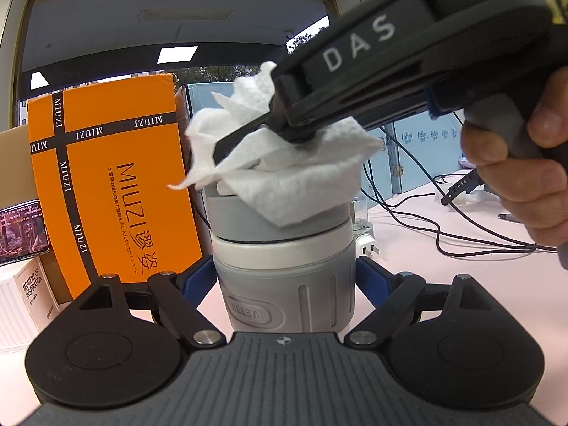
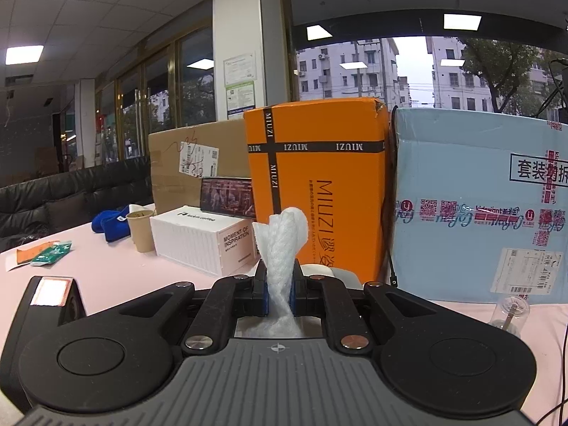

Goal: Clean container
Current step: 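Rub the wipe over the tumbler lid while the left gripper holds the tumbler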

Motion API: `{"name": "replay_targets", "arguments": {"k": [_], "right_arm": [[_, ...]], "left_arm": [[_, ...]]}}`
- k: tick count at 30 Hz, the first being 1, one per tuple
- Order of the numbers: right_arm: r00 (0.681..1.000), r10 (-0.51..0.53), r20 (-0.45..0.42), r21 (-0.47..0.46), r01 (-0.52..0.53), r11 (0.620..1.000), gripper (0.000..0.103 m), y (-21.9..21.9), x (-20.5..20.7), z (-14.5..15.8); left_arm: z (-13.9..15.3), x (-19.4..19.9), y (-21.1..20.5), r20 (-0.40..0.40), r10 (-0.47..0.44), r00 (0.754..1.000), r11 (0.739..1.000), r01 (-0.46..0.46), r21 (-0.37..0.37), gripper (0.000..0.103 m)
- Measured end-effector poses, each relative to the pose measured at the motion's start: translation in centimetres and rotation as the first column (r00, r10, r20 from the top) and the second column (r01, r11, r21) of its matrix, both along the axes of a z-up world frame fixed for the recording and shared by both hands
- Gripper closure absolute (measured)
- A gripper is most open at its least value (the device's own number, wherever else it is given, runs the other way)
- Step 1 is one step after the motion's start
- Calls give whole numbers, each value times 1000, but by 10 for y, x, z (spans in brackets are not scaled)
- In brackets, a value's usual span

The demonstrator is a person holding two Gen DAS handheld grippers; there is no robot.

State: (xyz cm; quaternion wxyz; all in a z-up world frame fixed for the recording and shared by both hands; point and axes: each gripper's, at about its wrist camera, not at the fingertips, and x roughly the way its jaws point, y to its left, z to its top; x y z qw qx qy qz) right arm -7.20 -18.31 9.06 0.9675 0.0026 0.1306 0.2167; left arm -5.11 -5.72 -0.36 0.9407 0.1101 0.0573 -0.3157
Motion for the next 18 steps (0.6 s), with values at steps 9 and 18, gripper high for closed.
{"name": "replay_targets", "arguments": {"k": [9, 18], "right_arm": [[996, -81, 20, -15, 82, 997, 93, -16, -4, -3], [1000, -4, 27, -2, 4, 1000, 93, -7, -12, -5]], "left_arm": [[2, 4, 2, 3, 0, 1000, 1000, 0, 3, 20], [2, 3, 2, 2, 1, 1000, 1000, -1, 2, 20]]}}
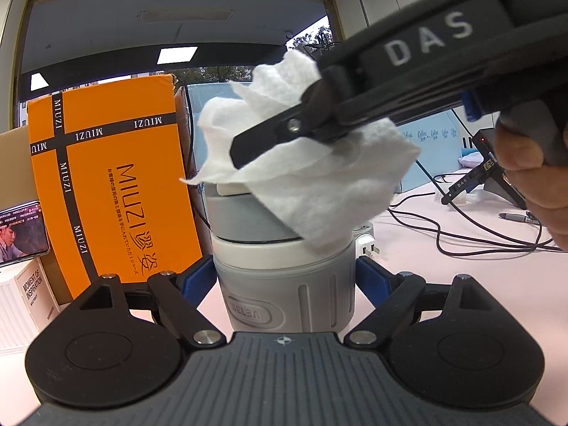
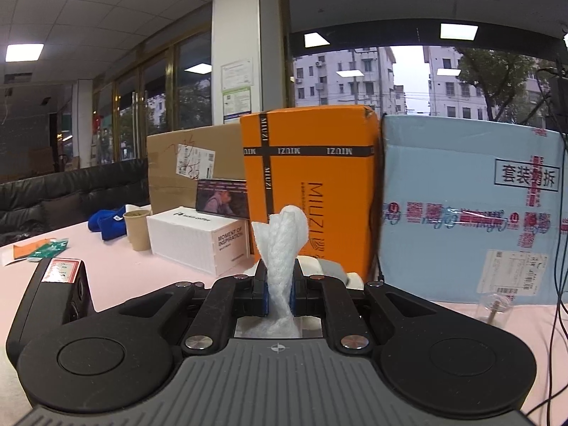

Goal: Clean container
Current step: 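Rub the wipe over the tumbler lid while the left gripper holds the tumbler, then lift the wipe away from the lid with the right gripper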

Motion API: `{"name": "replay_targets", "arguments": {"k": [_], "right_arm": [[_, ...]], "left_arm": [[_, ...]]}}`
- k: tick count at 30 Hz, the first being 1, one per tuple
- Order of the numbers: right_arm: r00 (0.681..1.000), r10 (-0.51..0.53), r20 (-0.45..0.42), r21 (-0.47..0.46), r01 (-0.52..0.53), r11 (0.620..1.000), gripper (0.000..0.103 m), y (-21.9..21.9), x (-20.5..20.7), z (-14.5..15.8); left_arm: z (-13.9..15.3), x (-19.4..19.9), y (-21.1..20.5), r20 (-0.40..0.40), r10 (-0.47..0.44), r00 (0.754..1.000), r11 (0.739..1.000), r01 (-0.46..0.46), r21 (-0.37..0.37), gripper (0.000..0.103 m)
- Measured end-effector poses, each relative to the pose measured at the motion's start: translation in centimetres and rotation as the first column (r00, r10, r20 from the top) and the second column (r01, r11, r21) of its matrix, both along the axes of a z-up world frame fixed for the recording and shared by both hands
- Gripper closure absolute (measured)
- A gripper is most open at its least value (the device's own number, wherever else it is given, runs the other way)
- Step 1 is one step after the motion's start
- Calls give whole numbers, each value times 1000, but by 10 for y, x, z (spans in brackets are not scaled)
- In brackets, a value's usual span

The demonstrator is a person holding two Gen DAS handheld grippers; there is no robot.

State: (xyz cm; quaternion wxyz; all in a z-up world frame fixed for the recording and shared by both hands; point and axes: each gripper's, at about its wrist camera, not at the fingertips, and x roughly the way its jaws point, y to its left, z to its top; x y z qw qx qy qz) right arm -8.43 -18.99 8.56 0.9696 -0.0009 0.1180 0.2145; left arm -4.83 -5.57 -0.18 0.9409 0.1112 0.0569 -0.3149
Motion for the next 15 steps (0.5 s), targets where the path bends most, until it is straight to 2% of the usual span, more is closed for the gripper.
{"name": "replay_targets", "arguments": {"k": [5, 8, 15], "right_arm": [[1000, -2, 1, 6, 2, 1000, 93, 6, 8, -1], [999, -44, 11, -4, 44, 999, 93, 0, 7, -1], [994, -112, 16, 61, 110, 992, 93, -25, -1, -6]], "left_arm": [[0, 0, -2, 0, -1, 1000, 1000, 1, 1, 20], [0, -2, -2, 2, -1, 1000, 1000, 1, 2, 20], [0, -3, 0, -7, 4, 1000, 1000, -4, -11, 19]]}}
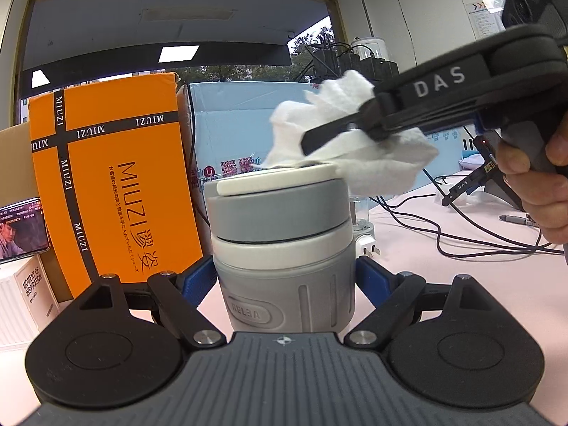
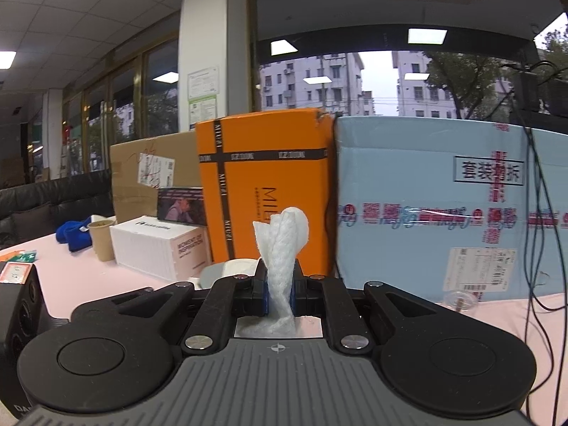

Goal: Clean container
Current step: 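Lift the wipe away from the lid with the right gripper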

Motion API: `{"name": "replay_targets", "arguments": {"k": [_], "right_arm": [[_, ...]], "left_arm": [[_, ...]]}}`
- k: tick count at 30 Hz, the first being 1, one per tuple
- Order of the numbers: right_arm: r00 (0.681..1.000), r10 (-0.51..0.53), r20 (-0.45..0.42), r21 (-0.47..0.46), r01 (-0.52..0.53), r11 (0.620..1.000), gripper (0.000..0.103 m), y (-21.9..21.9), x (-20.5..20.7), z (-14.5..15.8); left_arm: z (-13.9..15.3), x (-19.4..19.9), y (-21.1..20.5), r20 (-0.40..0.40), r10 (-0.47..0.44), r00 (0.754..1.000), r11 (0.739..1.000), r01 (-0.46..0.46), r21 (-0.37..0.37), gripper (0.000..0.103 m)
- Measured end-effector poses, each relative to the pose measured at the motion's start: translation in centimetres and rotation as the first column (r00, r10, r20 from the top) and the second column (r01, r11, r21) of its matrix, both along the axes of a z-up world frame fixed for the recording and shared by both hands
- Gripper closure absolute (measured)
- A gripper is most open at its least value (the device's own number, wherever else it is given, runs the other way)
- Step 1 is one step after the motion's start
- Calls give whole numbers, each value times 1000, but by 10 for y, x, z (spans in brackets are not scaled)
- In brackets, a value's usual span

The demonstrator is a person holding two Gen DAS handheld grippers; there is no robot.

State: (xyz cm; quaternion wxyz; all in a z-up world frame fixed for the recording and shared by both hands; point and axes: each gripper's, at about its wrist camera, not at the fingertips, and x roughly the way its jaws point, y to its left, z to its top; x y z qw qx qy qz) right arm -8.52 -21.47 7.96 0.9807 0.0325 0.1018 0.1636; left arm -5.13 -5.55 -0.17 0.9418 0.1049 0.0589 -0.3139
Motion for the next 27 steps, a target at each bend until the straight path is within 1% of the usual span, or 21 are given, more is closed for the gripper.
{"name": "replay_targets", "arguments": {"k": [2, 5, 7, 8, 10, 14, 16, 17, 18, 22, 25, 27], "right_arm": [[1000, -19, 4, 35, 19, 999, 93, -9, -2, -3], [1000, -16, -2, 191, 17, 981, 93, -30, -3, -17], [1000, -13, -6, 294, 14, 956, 93, -46, -3, -27], [1000, -6, -12, 346, 10, 938, 93, -55, -2, -33], [1000, -1, -30, 417, 13, 909, 93, -66, -1, -42], [999, 15, -33, 495, 3, 869, 93, -80, -2, -55], [999, 16, -34, 513, 3, 858, 93, -81, -3, -59], [999, 17, -34, 522, 4, 853, 93, -82, -4, -60], [999, 17, -34, 531, 4, 847, 93, -83, -4, -62], [999, 19, -35, 566, 5, 824, 93, -87, -7, -70], [999, 20, -36, 592, 5, 806, 93, -89, -9, -75], [999, 21, -36, 608, 6, 794, 93, -91, -11, -79]], "left_arm": [[0, -1, 1, 4, 3, 1000, 1000, -3, 0, 19], [1, -2, 1, 25, 10, 1000, 1000, -10, 7, 15], [1, -4, 1, 32, 18, 999, 1000, -18, 5, 14], [2, -5, 1, 35, 22, 999, 1000, -22, 4, 11], [2, -7, 1, 40, 29, 999, 1000, -29, -1, 11], [7, -12, -1, 36, 37, 999, 999, -36, -31, 9], [10, -17, -5, 43, 51, 998, 998, -50, -32, 8], [11, -18, -7, 48, 55, 997, 998, -54, -35, 6], [11, -20, -8, 55, 56, 997, 998, -54, -39, 0], [15, -26, -16, 71, 103, 992, 994, -99, -49, 0], [18, -28, -21, 50, 154, 987, 985, -149, -88, 0], [21, -28, -25, 18, 198, 980, 972, -194, -135, 0]]}}
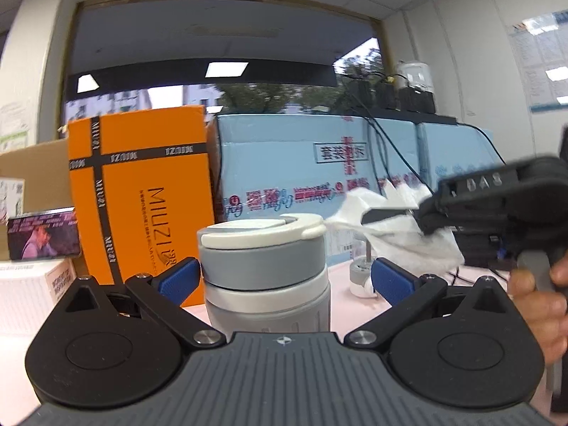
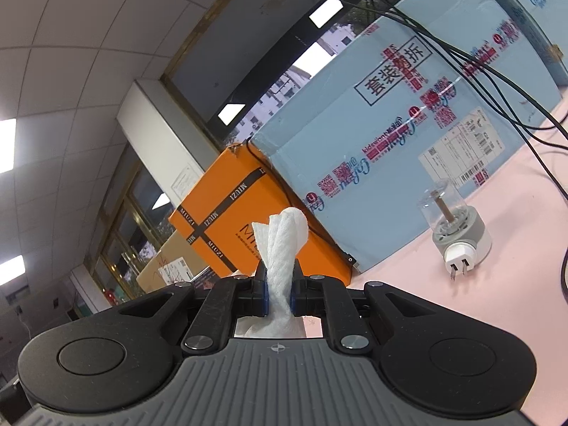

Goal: Clean container
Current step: 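Lift the wipe away from the lid with the right gripper, then open the left gripper off the tumbler while the right gripper holds the wipe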

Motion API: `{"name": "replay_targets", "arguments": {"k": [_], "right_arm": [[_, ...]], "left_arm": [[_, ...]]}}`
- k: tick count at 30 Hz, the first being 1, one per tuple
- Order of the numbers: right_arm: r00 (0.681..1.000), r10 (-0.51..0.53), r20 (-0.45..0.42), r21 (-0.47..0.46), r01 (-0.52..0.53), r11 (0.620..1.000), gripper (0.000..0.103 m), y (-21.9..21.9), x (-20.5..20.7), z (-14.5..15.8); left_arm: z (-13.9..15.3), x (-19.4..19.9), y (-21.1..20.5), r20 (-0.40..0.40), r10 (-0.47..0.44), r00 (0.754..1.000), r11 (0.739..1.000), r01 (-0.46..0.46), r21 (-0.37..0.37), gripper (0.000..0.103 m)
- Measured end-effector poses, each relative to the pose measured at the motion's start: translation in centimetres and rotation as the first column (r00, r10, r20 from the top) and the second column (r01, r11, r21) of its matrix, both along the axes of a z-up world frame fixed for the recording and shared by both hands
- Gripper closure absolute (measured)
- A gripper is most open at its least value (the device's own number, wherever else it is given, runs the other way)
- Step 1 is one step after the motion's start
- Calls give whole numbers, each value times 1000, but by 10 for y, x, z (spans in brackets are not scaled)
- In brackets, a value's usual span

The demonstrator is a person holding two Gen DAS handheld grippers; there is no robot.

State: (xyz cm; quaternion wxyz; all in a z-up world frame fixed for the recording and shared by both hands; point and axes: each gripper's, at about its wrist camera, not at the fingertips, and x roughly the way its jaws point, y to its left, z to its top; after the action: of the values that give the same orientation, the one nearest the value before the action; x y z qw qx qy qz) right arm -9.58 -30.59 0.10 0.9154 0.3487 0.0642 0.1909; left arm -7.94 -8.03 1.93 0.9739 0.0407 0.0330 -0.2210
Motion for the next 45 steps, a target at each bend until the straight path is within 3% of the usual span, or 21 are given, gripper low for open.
{"name": "replay_targets", "arguments": {"k": [6, 10, 14, 19, 25, 31, 37, 45], "right_arm": [[1000, 6, -27, 76, -4, 997, 93, -9, -2, 0], [999, -3, -41, 103, 7, 995, 93, -12, -3, -5], [999, -10, -52, 127, 17, 992, 93, -15, -3, -9], [998, -13, -61, 120, 20, 993, 93, -13, 0, -10], [997, -14, -70, 113, 22, 993, 93, -12, 2, -13], [996, -10, -87, 116, 21, 993, 93, -10, 5, -17], [994, 17, -104, 155, -1, 988, 93, -11, 9, -23], [992, 35, -118, 178, -13, 984, 93, -9, 15, -27]], "left_arm": [[4, -1, -21, -39, 160, 986, 979, -163, -123, 0], [1, -5, -41, 26, 269, 963, 960, -267, -80, 0], [-1, -4, -44, 35, 286, 958, 957, -283, -66, 1], [0, 2, -34, 13, 284, 959, 957, -282, -65, 23], [0, 5, -18, 9, 201, 980, 978, -200, -60, 25], [4, 11, 2, -2, 40, 999, 999, -40, -24, 25], [17, 24, 13, -26, -179, 983, 979, 181, 99, 25], [15, 24, 20, -19, -205, 979, 974, 206, 96, 20]]}}
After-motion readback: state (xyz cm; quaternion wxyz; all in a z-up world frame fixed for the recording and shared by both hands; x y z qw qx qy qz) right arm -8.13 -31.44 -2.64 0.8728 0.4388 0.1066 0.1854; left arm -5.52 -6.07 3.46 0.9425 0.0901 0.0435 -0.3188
